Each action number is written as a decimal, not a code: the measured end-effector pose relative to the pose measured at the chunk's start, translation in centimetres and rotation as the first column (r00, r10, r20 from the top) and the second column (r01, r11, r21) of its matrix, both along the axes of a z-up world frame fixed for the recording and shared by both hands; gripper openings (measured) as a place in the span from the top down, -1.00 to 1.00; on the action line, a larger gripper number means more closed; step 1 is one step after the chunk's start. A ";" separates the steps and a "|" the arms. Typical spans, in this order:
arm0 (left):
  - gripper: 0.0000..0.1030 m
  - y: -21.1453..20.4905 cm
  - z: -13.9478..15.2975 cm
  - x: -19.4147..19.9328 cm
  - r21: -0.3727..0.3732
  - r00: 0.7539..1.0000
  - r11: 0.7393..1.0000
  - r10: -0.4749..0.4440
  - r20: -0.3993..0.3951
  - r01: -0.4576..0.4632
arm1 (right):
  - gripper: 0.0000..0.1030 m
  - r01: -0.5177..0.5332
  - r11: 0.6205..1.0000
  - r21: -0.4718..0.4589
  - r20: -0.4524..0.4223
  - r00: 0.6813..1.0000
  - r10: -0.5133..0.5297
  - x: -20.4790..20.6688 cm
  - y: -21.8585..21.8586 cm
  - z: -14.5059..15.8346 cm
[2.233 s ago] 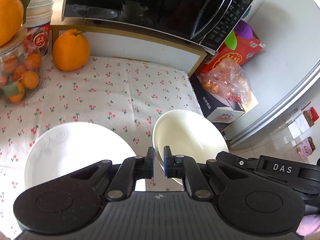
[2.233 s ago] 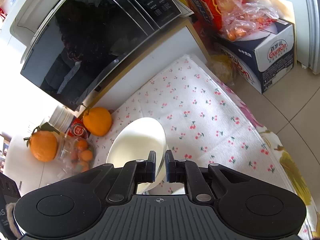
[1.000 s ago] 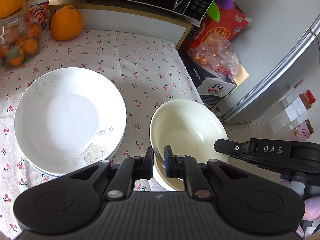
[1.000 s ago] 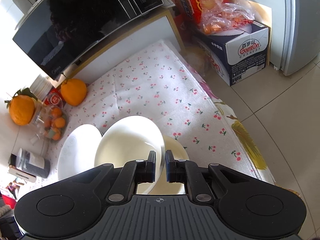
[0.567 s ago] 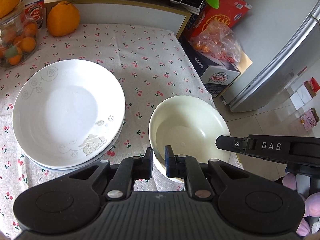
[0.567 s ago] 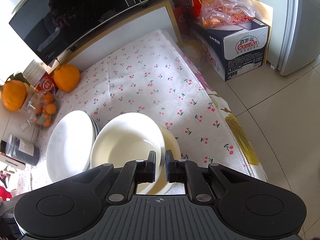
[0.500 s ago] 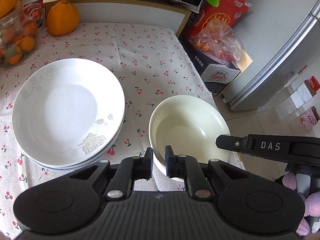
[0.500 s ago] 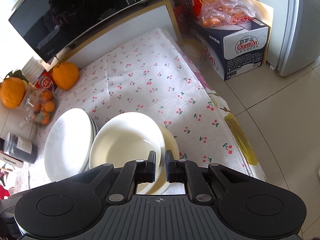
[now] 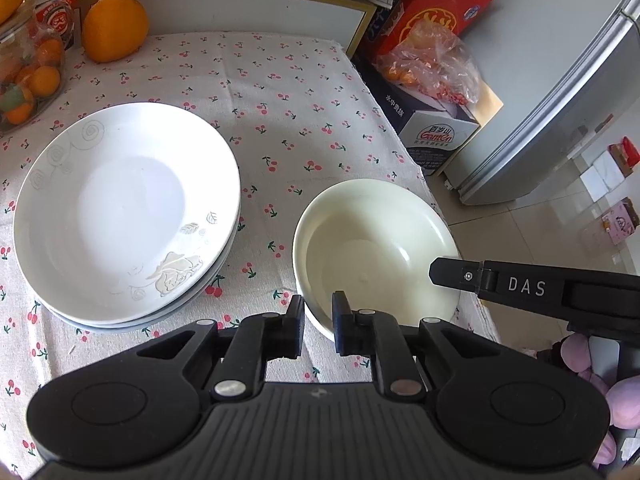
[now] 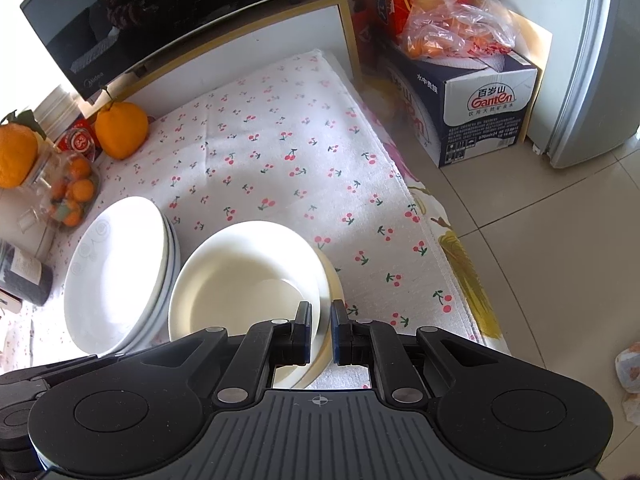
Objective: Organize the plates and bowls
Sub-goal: 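Lower the small white bowl into the cream bowl and open the left gripper, then grip the nested bowls' base with the left gripper while the right gripper clamps the rim, then lift and carry the nested bowls with both grippers over the plate stack, then lower the nested bowls onto the plate stack and open both grippers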
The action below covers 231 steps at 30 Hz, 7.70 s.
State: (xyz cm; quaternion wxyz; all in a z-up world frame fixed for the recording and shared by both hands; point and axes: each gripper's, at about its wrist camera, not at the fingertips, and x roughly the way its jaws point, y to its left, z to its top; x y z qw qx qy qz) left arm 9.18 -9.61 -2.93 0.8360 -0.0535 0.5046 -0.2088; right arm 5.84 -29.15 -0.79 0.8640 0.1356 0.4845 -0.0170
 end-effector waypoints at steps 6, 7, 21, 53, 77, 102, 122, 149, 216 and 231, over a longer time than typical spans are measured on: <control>0.73 -0.1 -0.2 0.1 0.004 1.000 1.000 -0.007 -0.006 0.007 | 0.79 -0.029 0.999 -0.043 0.011 0.999 0.030 0.0 0.5 0.2; 0.72 -0.1 -0.2 0.0 0.006 1.000 1.000 -0.010 -0.007 0.010 | 0.79 -0.035 0.998 -0.051 0.012 0.999 0.035 0.0 0.6 0.2; 0.63 -0.4 -0.8 0.1 0.014 0.998 0.998 -0.059 0.003 0.059 | 0.71 -0.108 0.977 -0.185 0.032 0.993 0.116 -0.2 2.2 0.0; -0.94 0.2 -1.8 -4.1 0.159 0.811 0.890 -0.456 0.367 0.428 | -0.62 -0.175 0.985 0.003 0.306 0.938 0.166 -3.0 -3.4 -1.6; -0.73 -2.8 -4.0 -2.9 0.215 0.798 0.876 -0.482 0.361 0.432 | -0.28 -0.026 0.953 0.302 0.205 0.978 -0.039 -0.5 -5.4 -5.4; -0.70 -2.8 -3.3 -2.6 0.208 0.806 0.884 -0.467 0.364 0.418 | 0.66 -0.052 0.959 0.277 0.189 0.982 -0.002 -0.2 -4.2 -5.0; -0.70 -0.2 0.0 -2.5 0.195 0.799 0.906 -0.423 0.428 0.375 | 0.65 -0.072 0.951 0.301 0.271 0.963 -0.013 0.0 -1.7 -1.3; -0.70 9.4 0.4 -0.7 0.177 0.853 0.952 -0.304 0.425 0.251 | 0.63 -0.174 0.934 0.312 0.302 0.950 0.076 4.0 9.5 -0.2; -0.90 11.7 1.8 -2.6 0.199 0.913 0.974 -0.175 0.369 0.106 | -0.38 -0.111 0.982 0.155 0.265 0.962 0.067 1.4 9.3 1.8; -0.99 11.8 3.1 -7.1 0.241 0.958 0.954 0.110 0.267 -0.176 | -0.68 -0.115 0.988 -0.105 0.159 0.979 0.131 -5.3 10.4 3.3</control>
